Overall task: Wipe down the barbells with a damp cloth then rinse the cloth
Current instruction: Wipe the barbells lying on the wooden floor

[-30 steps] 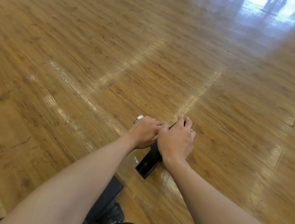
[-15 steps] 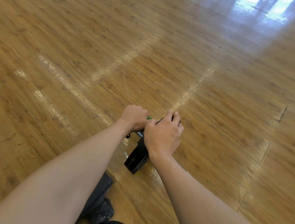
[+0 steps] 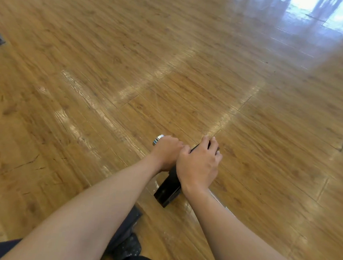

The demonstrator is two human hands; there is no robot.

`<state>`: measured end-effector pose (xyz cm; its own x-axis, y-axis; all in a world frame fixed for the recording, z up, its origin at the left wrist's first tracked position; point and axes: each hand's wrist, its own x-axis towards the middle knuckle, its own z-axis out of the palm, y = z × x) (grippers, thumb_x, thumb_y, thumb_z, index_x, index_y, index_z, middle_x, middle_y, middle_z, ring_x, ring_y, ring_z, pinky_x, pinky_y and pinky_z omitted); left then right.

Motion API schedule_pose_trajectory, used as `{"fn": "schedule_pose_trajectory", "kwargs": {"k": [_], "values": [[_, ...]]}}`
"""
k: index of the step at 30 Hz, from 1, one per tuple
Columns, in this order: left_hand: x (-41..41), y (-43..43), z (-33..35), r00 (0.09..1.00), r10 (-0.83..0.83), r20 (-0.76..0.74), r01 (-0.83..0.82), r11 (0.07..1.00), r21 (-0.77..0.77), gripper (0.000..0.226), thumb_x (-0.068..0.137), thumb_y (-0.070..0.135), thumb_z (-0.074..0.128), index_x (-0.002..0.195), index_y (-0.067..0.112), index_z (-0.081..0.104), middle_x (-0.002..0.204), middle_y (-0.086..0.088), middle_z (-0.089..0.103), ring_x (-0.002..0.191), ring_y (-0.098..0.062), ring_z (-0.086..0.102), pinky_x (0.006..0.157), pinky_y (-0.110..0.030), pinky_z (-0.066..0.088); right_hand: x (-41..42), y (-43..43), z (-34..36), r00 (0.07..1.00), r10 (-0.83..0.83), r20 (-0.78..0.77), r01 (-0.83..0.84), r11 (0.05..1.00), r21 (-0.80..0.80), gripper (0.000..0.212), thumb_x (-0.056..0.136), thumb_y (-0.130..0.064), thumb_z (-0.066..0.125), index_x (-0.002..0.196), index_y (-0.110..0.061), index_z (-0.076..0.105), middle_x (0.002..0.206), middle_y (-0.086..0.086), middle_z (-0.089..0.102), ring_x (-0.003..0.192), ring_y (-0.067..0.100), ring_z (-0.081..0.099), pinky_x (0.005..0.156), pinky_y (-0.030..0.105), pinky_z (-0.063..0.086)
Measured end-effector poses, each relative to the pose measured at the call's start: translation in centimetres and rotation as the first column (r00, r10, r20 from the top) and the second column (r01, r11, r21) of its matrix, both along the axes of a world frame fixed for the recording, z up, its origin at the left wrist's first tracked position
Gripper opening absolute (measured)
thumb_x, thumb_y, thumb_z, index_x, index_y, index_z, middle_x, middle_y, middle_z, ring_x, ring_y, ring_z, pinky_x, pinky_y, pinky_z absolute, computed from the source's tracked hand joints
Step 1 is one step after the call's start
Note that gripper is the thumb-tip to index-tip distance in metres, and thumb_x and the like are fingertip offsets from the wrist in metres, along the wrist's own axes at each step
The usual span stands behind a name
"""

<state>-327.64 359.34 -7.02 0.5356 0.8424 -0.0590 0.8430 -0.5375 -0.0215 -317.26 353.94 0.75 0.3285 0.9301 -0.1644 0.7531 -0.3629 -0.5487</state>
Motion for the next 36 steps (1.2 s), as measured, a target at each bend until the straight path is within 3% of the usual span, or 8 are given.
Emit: {"fn": "schedule_pose_trajectory", "kwargs": {"k": [6,11,14,17,22,25,31,36], "values": [[2.4,3.3,2.6,0.949,0.01,-0.315,-0.117,0.94,-0.322,0.021,0.097,0.021,0.047,0.107,0.016,0.065,0.111,-0.006,0.07,0.106,-0.03,0.066,0.072,-0.03,0.041,0.4,0.3,0.0,1.0,-0.011,-0.017,0.011,1.0,-0.009,0.059,0.097,-0.029,0.048,0.154,-0.015,0.036,0.164,0.001,0.026,0.144,0.035,0.027,0.097,0.042,0.045],[0.1,0.3,0.1,0.999,-0.024,0.048,0.025,1.0,-0.018,0.013,0.09,0.02,0.05,0.081,0.019,0.059,0.075,-0.001,0.064,0.07,-0.028,0.064,0.06,-0.032,0.036,0.5,0.1,-0.1,1.0,-0.013,-0.018,0.013,1.0,-0.001,0.06,0.097,-0.028,0.046,0.154,-0.015,0.036,0.164,0.002,0.026,0.145,0.034,0.027,0.097,0.042,0.045],[-2.2,-2.4,-2.4,0.919,-0.042,0.392,-0.038,0.98,0.193,0.037,0.103,0.028,0.031,0.092,0.014,0.064,0.084,-0.002,0.059,0.084,-0.024,0.055,0.084,-0.037,0.044,0.2,-0.2,0.0,1.0,-0.004,-0.016,0.004,1.0,0.001,0.061,0.095,-0.026,0.046,0.154,-0.015,0.035,0.164,0.001,0.026,0.145,0.034,0.026,0.096,0.041,0.045],[-3.3,-2.9,-2.7,0.933,-0.028,0.358,-0.034,0.985,0.166,0.028,0.1,0.029,0.042,0.106,0.013,0.065,0.099,-0.003,0.061,0.103,-0.023,0.054,0.103,-0.04,0.042,-0.1,-0.4,0.1,1.0,-0.004,-0.008,0.004,1.0,0.003,0.061,0.094,-0.026,0.047,0.154,-0.015,0.036,0.164,0.001,0.025,0.146,0.034,0.025,0.095,0.042,0.046],[-4.5,1.7,-0.6,0.959,0.175,0.224,-0.174,0.985,-0.025,0.038,0.092,0.04,0.031,0.084,0.017,0.061,0.074,0.002,0.059,0.071,-0.023,0.059,0.073,-0.035,0.039,0.0,-0.1,0.1,1.0,0.017,0.009,-0.017,1.0,-0.011,0.062,0.096,-0.027,0.047,0.155,-0.014,0.033,0.164,0.002,0.025,0.146,0.033,0.026,0.093,0.039,0.046],[-4.1,2.4,-0.3,0.941,0.249,0.23,-0.238,0.968,-0.076,0.041,0.092,0.04,0.03,0.077,0.018,0.061,0.069,0.004,0.058,0.067,-0.022,0.057,0.081,-0.038,0.042,0.2,0.1,0.0,1.0,0.009,0.009,-0.009,1.0,-0.005,0.062,0.096,-0.027,0.047,0.155,-0.014,0.034,0.164,0.002,0.026,0.144,0.034,0.028,0.093,0.039,0.045],[-3.4,-3.9,-3.0,0.913,-0.018,0.407,-0.007,0.998,0.058,0.04,0.099,0.027,0.038,0.124,0.009,0.064,0.119,-0.006,0.062,0.129,-0.028,0.049,0.114,-0.045,0.033,0.0,-0.3,-0.1,1.0,0.0,0.003,0.0,1.0,0.003,0.058,0.1,-0.027,0.045,0.155,-0.016,0.034,0.164,0.001,0.027,0.145,0.034,0.029,0.096,0.039,0.045],[-3.9,-1.9,-2.3,0.948,-0.013,0.317,-0.02,0.995,0.099,0.027,0.101,0.032,0.043,0.108,0.014,0.062,0.102,-0.004,0.062,0.108,-0.025,0.057,0.111,-0.042,0.036,0.0,-0.5,0.1,1.0,0.018,0.006,-0.019,0.999,0.036,0.053,0.108,-0.033,0.032,0.157,-0.014,0.032,0.163,0.002,0.029,0.145,0.035,0.03,0.1,0.042,0.045]]}}
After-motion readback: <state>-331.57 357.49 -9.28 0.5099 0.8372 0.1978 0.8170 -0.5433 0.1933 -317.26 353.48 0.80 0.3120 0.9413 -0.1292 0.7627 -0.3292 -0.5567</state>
